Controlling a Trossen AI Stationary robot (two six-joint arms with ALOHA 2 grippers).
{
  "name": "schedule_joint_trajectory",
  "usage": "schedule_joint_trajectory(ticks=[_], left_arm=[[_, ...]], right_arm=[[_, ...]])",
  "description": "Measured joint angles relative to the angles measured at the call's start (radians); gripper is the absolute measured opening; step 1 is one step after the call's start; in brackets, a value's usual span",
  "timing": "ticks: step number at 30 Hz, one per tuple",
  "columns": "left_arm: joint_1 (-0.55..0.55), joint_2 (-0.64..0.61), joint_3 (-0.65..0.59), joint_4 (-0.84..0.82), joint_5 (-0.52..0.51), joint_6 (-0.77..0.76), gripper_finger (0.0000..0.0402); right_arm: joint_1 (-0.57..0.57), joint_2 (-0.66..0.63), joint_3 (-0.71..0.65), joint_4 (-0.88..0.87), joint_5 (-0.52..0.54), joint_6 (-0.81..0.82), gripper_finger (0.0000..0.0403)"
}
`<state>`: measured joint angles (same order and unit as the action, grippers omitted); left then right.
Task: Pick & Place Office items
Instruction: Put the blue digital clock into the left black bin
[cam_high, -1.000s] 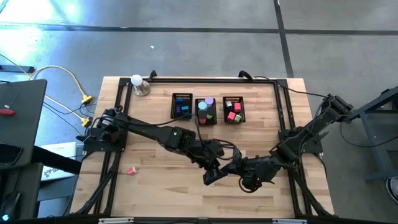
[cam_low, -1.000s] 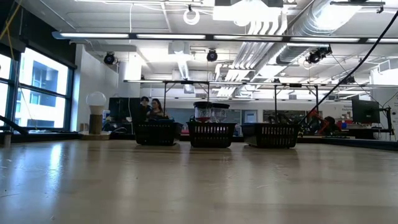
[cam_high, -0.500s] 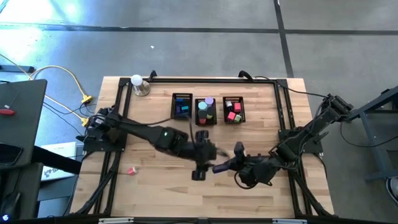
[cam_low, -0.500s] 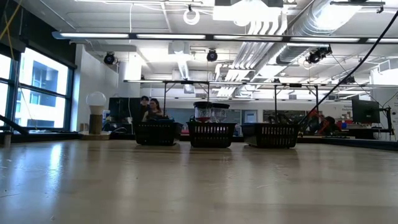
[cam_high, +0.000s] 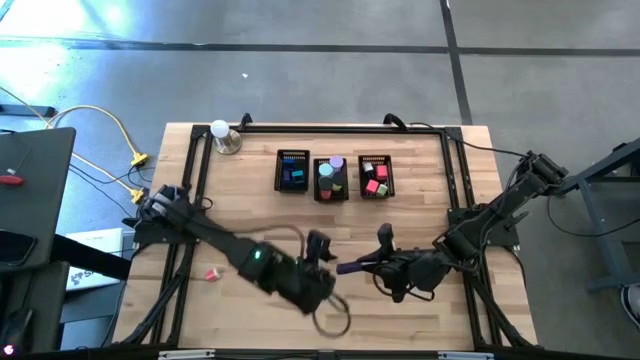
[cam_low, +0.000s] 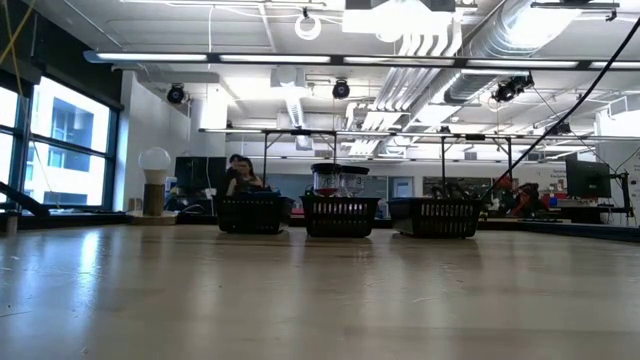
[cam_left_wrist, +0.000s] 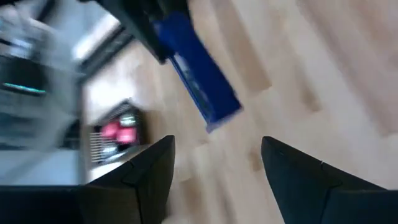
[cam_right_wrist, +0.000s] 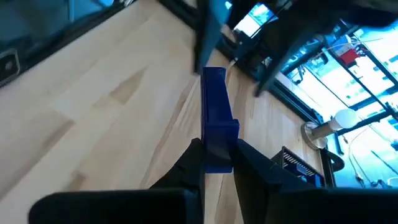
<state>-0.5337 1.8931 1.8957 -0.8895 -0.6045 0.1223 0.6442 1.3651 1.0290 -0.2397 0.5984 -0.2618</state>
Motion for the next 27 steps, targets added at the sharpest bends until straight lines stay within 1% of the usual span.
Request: schedule_joint_trajectory(ticks=[2, 4, 6, 8, 10, 15, 23, 27], left_arm=[[-0.042, 0.008, -0.003, -0.01, -0.111, 0.043, 0.023], [-0.077, 0.018, -0.001, 0.021, -0.239, 0.096, 0.023], [-0.113, 0.022, -0.001, 0.014, -0.355, 0.148, 0.023], [-0.123, 0.034, 0.0, 0.028, -0.431, 0.2, 0.023], [-0.139, 0.038, -0.001, 0.021, -0.479, 0.226, 0.023], [-0.133, 0.037, -0.001, 0.013, -0.492, 0.24, 0.023], [-0.131, 0.037, -0.001, 0.007, -0.491, 0.253, 0.023], [-0.133, 0.037, -0.001, 0.007, -0.493, 0.271, 0.023]], right_arm=[[-0.012, -0.002, 0.0, 0.019, -0.005, 0.018, 0.0045], [-0.028, -0.006, 0.0, 0.035, -0.007, 0.051, 0.0045], [-0.05, -0.006, 0.0, 0.049, -0.029, 0.083, 0.0045], [-0.07, -0.006, 0.0, 0.054, -0.074, 0.125, 0.0045], [-0.091, -0.006, 0.0, 0.07, -0.115, 0.156, 0.0045], [-0.13, -0.007, 0.0, 0.116, -0.178, 0.21, 0.0045], [-0.15, -0.019, 0.0, 0.166, -0.191, 0.241, 0.0045], [-0.15, -0.019, 0.0, 0.191, -0.233, 0.243, 0.0045]])
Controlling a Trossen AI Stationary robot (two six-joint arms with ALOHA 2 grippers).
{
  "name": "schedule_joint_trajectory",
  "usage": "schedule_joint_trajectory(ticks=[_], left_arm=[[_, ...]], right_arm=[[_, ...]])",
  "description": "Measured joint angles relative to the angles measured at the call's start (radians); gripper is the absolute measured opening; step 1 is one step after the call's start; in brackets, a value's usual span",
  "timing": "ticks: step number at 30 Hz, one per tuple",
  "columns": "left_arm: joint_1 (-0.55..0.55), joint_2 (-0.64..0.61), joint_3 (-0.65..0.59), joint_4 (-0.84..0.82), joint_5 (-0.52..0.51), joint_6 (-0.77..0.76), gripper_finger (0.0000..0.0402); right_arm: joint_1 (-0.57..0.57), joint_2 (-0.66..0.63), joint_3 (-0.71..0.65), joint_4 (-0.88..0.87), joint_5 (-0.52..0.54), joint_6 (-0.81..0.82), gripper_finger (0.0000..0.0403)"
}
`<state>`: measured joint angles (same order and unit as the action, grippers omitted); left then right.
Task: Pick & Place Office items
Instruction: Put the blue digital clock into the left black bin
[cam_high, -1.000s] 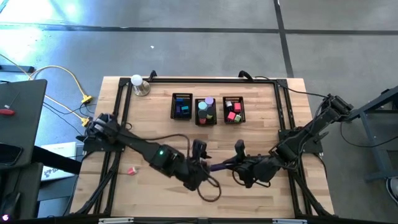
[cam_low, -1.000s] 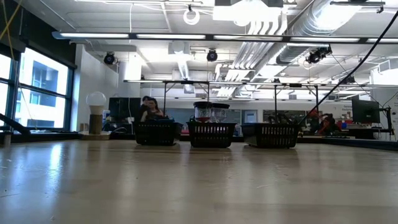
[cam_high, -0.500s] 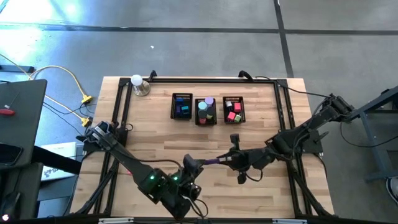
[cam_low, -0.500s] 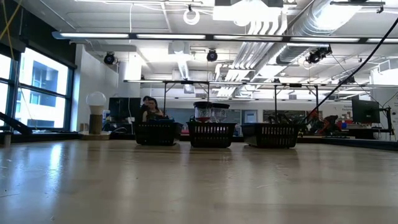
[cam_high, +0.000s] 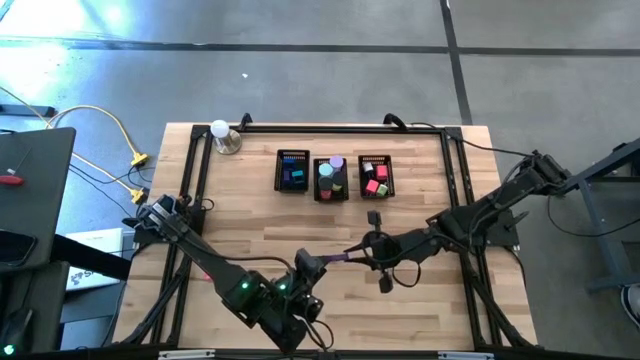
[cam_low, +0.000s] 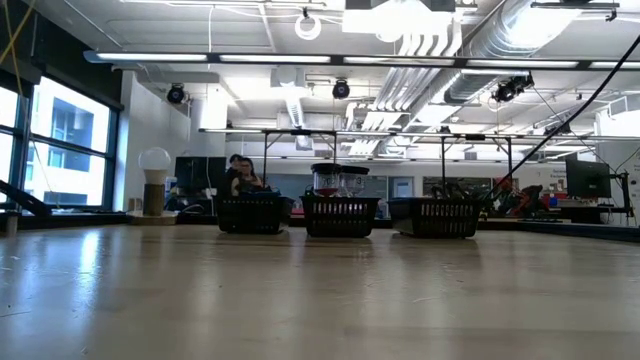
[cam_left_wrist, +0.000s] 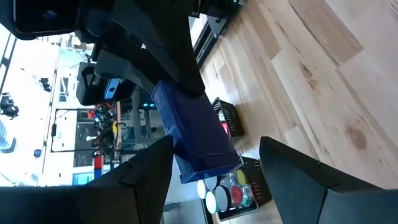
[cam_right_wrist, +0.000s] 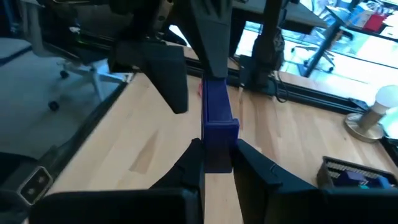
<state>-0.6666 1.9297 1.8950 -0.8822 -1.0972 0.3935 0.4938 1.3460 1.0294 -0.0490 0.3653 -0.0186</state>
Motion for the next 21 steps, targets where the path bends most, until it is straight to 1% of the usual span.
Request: schedule_joint_trajectory(ticks=[3, 7, 14, 21], left_arm=[[0.002, 0.0, 0.0, 0.0, -0.006, -0.001, 0.023], [0.006, 0.0, 0.0, 0.001, -0.051, 0.025, 0.0229], [0.03, 0.0, -0.001, 0.033, -0.055, 0.082, 0.0229], [0.043, 0.0, -0.001, 0.112, -0.089, 0.104, 0.0229]], right_arm=[[0.0, 0.0, 0.0, 0.004, -0.002, 0.0, 0.0045], [0.0, 0.0, 0.0, 0.013, -0.023, 0.018, 0.0045], [0.0, 0.0, 0.0, 0.045, -0.051, 0.027, 0.0045], [0.0, -0.001, 0.0, 0.054, -0.029, 0.027, 0.0045]])
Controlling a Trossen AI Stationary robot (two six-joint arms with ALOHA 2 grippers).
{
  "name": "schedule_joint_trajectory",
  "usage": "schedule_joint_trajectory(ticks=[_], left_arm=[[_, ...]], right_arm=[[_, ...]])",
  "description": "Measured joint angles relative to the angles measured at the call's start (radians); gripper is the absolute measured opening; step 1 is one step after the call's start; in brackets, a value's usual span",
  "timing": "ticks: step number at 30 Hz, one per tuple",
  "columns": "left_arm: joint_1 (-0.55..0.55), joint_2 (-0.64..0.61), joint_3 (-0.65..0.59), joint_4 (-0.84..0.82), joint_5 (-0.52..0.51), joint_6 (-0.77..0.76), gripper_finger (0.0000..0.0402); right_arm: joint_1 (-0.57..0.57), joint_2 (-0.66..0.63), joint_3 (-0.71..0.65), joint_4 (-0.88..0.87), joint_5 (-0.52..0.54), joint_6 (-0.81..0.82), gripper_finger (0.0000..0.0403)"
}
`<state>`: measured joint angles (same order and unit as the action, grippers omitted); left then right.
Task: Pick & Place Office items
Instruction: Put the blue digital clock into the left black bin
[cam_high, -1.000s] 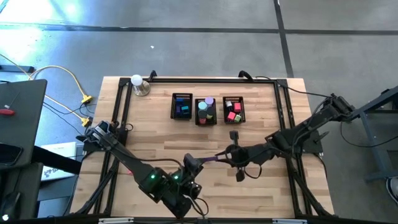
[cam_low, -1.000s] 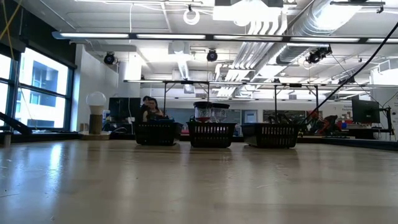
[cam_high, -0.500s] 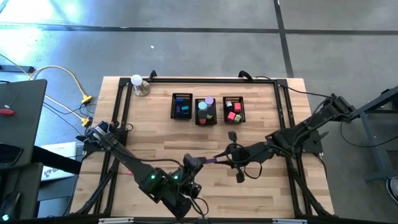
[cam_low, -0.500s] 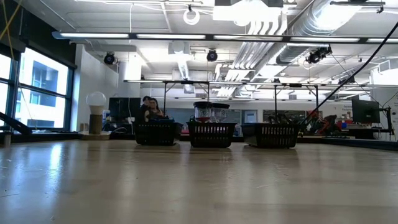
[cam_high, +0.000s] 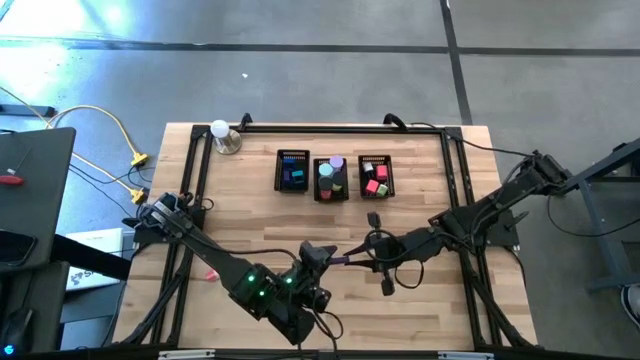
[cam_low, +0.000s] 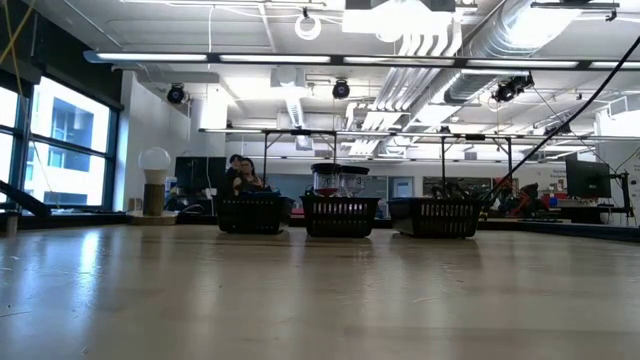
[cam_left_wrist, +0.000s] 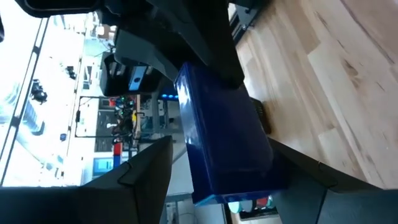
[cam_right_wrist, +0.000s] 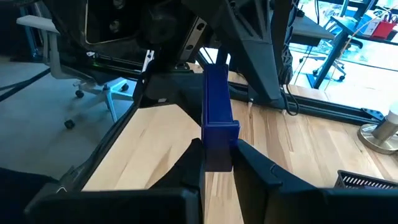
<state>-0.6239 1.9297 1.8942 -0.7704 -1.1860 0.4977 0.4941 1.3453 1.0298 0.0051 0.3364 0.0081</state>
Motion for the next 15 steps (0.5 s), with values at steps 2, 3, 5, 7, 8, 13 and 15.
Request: schedule_joint_trajectory(ticks=[2, 3, 5, 7, 8, 13, 15], left_arm=[[-0.003, 0.0, 0.0, 0.007, -0.009, 0.007, 0.0229], [-0.005, 0.0, 0.0, 0.011, -0.016, 0.008, 0.0229], [-0.009, 0.0, 0.0, 0.015, -0.026, 0.008, 0.0229], [-0.017, 0.0, 0.0, 0.027, -0.041, 0.007, 0.0229], [-0.021, 0.0, 0.0, 0.03, -0.054, 0.012, 0.0229], [-0.047, 0.0, 0.0, 0.036, -0.07, 0.03, 0.0229], [-0.055, 0.0, 0.0, 0.039, -0.069, 0.03, 0.0229]], right_arm=[[-0.005, 0.0, 0.0, 0.0, -0.002, 0.0, 0.0045], [-0.006, 0.0, 0.0, 0.0, -0.002, 0.0, 0.0045], [-0.006, 0.0, 0.0, -0.001, 0.008, 0.0, 0.0045], [-0.005, 0.0, 0.001, -0.001, 0.021, 0.0, 0.0045], [-0.005, 0.0, 0.001, -0.001, 0.024, 0.0, 0.0045], [-0.006, 0.0, 0.001, 0.0, 0.023, 0.0, 0.0045], [-0.006, 0.0, 0.001, 0.001, 0.01, 0.0, 0.0045]])
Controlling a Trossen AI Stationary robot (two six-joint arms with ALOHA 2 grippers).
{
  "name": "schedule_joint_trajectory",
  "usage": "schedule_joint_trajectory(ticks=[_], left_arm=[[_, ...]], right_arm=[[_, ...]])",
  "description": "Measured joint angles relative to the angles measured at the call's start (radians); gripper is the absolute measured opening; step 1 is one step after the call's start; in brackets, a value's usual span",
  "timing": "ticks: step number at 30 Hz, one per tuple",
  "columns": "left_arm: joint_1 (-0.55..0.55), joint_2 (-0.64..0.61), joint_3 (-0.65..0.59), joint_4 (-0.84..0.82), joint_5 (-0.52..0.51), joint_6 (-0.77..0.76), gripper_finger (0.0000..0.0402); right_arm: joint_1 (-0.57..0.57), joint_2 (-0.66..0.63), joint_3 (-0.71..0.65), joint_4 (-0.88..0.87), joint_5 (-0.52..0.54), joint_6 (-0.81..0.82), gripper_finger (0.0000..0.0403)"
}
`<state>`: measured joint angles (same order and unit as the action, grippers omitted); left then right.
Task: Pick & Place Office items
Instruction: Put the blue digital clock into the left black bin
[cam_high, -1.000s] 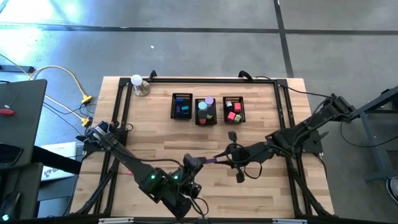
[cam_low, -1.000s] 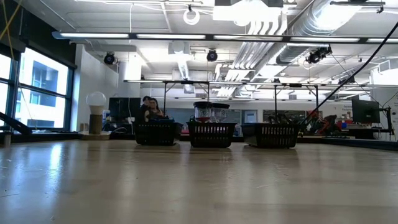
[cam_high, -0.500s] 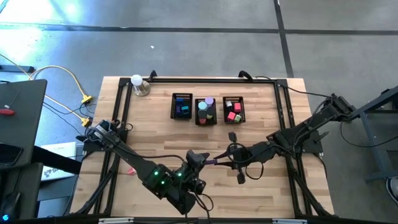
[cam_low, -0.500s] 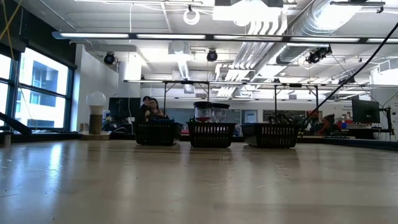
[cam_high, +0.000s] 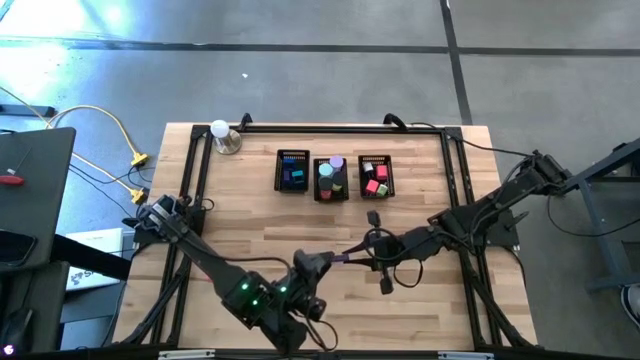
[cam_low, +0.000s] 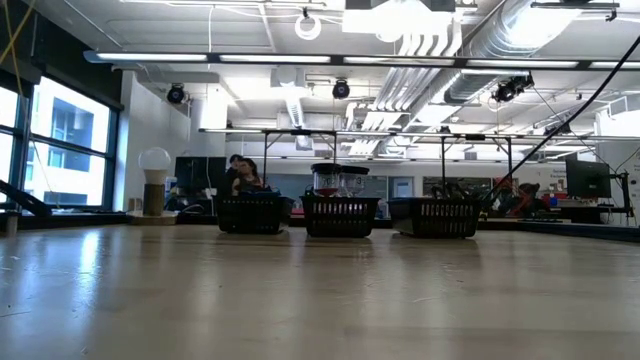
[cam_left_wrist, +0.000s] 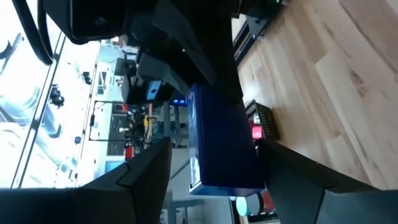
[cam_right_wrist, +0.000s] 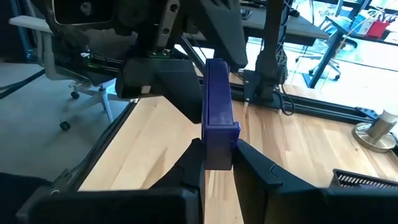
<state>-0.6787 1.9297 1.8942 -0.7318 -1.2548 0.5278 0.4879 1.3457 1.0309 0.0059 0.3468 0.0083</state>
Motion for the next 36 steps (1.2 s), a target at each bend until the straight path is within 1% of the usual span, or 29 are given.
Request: schedule_joint_trajectory(ticks=[3, 7, 10, 14, 22, 29, 32, 36], left_arm=[[-0.013, 0.0, 0.0, 0.022, 0.0, 0.026, 0.0229], [-0.027, 0.0, 0.0, 0.1, 0.008, 0.101, 0.0229], [-0.035, 0.0, 0.0, 0.151, 0.035, 0.155, 0.0229], [-0.037, 0.0, 0.0, 0.17, 0.045, 0.18, 0.0229], [-0.038, 0.0, 0.0, 0.176, 0.048, 0.18, 0.0229], [-0.03, 0.0, 0.0, 0.217, 0.051, 0.226, 0.0225], [-0.03, -0.001, 0.0, 0.227, 0.059, 0.244, 0.0202], [-0.03, -0.001, 0.001, 0.226, 0.069, 0.252, 0.0157]], right_arm=[[-0.003, -0.001, 0.0, 0.009, -0.037, 0.016, 0.0045], [-0.027, -0.004, -0.001, 0.027, -0.143, 0.051, 0.0045], [-0.039, -0.005, -0.002, 0.055, -0.22, 0.059, 0.0045], [-0.046, -0.007, -0.002, 0.088, -0.303, 0.071, 0.0043], [-0.045, -0.026, -0.002, 0.08, -0.299, 0.074, 0.0043], [-0.045, -0.026, -0.002, 0.08, -0.298, 0.074, 0.0043], [-0.046, -0.026, -0.002, 0.08, -0.298, 0.074, 0.0043], [-0.045, -0.026, -0.002, 0.079, -0.298, 0.075, 0.0043]])
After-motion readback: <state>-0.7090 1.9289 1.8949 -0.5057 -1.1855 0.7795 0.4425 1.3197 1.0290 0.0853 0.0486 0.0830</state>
